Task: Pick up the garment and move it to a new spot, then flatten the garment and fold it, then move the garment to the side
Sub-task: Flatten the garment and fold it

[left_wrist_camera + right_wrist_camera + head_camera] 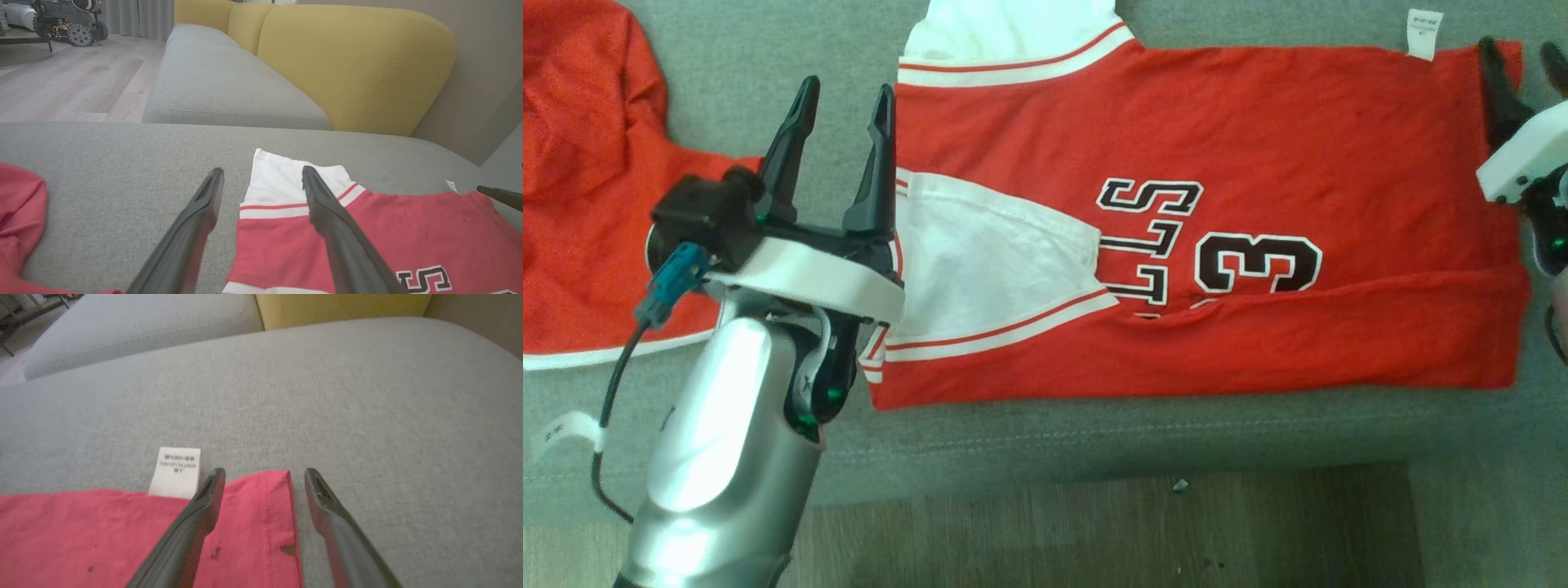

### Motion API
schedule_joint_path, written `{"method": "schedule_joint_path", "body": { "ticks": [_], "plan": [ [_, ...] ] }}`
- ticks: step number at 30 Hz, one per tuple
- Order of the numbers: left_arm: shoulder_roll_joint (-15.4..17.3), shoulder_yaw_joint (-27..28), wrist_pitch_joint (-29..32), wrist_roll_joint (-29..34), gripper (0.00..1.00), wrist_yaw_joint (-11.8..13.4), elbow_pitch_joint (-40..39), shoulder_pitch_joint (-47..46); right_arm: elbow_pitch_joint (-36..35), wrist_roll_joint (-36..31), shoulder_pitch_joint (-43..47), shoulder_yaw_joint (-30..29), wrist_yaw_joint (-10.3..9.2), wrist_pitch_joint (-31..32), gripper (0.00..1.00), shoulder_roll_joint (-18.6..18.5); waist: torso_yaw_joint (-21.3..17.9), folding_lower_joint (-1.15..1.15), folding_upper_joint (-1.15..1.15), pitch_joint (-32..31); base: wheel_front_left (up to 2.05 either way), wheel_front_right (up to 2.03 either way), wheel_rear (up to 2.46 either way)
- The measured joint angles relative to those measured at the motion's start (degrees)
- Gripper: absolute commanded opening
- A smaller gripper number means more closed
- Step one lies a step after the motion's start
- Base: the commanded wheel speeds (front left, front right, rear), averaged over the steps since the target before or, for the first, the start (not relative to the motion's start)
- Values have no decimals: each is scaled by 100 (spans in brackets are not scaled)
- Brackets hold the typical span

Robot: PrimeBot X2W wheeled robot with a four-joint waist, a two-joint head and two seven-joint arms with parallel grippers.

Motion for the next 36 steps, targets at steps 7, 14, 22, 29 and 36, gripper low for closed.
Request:
{"method": "schedule_joint_path", "body": {
  "ticks": [7, 14, 22, 29, 36],
  "plan": [
    [-73, 7, -178, -60, 100, 15, 130, 323, -349, 269, 129, -77, -1, -916, 100, 290, -42, 0, 0, -286, 0, 0, 0],
    [-198, 213, -314, -110, 100, 35, 160, 902, -1958, 469, 1242, -599, -1, -1072, 100, 716, -228, 0, 0, -701, 0, 0, 0],
    [-505, 767, -315, 165, 100, -48, -385, 1635, -3977, -408, 3043, -1539, -1, -1091, 100, 1362, -361, -1, 0, -1110, 0, 0, 0],
    [-594, 915, -315, 357, 100, -207, -398, 1962, -4387, -961, 3600, -1768, -1, -1090, 100, 1649, -316, -1, 0, -1231, 0, 0, 0],
    [-604, 913, -315, 354, 100, -219, -399, 1954, -4574, -1113, 3600, -1885, -1, -959, 100, 1708, -278, -1, 0, -1204, 0, 0, 0]
  ]
}}
